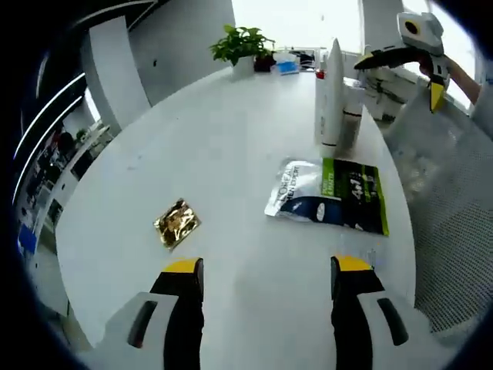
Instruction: Arrange the skincare products in the storage area until every visible bottle or jar stands upright without overlapping.
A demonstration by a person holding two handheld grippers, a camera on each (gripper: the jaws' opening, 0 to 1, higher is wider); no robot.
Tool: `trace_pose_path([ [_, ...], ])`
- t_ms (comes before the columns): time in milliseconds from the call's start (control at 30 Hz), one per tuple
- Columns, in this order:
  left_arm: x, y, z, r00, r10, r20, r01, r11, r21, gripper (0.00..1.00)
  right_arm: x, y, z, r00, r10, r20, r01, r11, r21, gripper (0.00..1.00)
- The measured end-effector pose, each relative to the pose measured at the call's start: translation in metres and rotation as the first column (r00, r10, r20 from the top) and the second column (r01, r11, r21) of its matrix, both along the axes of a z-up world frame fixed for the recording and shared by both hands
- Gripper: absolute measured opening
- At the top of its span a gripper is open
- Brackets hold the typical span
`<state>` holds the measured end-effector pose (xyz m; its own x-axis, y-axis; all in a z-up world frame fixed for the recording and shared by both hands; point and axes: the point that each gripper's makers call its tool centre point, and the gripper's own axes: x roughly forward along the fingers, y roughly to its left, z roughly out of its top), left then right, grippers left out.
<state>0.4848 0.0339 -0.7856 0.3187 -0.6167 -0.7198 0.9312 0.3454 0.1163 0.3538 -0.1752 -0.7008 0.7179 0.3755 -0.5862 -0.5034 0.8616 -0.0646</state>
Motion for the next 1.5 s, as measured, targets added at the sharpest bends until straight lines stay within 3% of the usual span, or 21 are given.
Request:
trace_pose_path([
  [200,0.040,0.003,0.011,0.996,0.039,0.077,-0.039,0.999,0.005,0.62,-0.001,-0.004,-0.002,1.000,-0.027,-0.010,0.027,1.000,0.002,1.00],
  [633,0.092,0.001,0.007,0.990,-0.073,0.118,0.061,0.993,0.100,0.54,0.002,-0.010,-0.005,0.997,-0.078,-0.027,0.078,0.997,0.004,1.00],
  [1067,0.128,-0.009,-0.008,0.983,-0.167,0.080,0.153,0.975,0.160,0.52,0.002,-0.019,-0.008,0.989,-0.139,-0.050,0.138,0.990,-0.015,1.00],
  [1500,0.131,-0.017,-0.033,0.961,-0.277,-0.015,0.274,0.937,0.215,0.48,0.008,-0.024,-0.010,0.984,-0.169,-0.062,0.167,0.985,-0.029,1.00],
])
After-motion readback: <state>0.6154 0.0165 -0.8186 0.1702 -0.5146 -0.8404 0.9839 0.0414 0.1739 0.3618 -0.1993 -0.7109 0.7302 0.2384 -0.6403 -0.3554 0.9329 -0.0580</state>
